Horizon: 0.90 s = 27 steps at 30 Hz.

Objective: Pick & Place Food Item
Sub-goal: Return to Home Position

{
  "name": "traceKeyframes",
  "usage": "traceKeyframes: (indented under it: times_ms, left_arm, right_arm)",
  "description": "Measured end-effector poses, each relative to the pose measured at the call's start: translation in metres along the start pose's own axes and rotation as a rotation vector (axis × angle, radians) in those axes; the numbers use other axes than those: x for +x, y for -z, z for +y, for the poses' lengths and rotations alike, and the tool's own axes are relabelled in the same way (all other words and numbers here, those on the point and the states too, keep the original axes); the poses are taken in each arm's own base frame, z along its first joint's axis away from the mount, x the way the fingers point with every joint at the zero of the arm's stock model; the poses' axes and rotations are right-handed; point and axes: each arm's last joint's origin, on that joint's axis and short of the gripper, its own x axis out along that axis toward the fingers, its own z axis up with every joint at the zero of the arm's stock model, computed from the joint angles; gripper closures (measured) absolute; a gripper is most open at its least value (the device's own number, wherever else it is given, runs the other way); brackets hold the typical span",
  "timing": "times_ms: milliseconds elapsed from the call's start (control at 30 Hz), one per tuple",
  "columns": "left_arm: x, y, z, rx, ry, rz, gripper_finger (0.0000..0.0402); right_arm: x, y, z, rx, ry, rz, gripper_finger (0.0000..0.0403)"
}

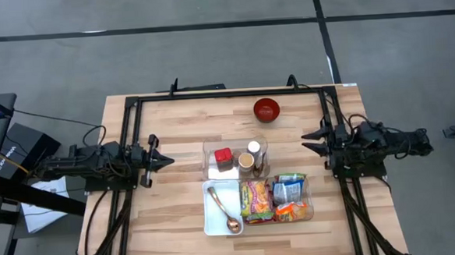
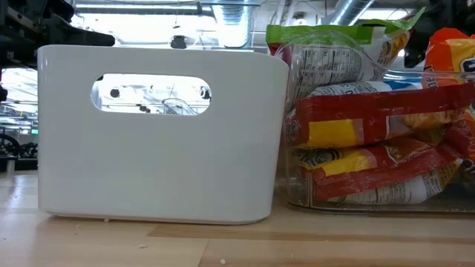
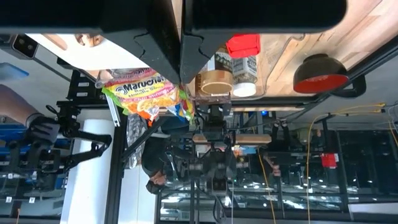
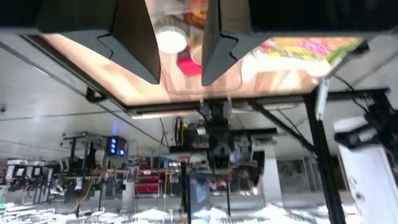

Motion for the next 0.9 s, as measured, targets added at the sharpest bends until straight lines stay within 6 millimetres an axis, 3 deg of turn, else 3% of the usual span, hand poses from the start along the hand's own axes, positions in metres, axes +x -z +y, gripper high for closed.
traceKeyframes:
  times_ms: [467,700,900]
  left_arm:
    - [0.003,0.003,0.000,-0.002,-0.001,0.037,0.0402]
    - [0.005,0.006,0.000,-0.004,-0.001,0.072,0.0402]
    - [0.006,0.009,0.001,-0.006,-0.002,0.103,0.0402]
  right_arm:
    - [0.000,0.010,-0.001,-0.038,0.037,0.065,0.0292]
    - [0.006,0.044,0.000,-0.015,0.060,0.195,0.0292]
    - [0.007,0.053,-0.001,-0.007,0.094,0.218,0.0292]
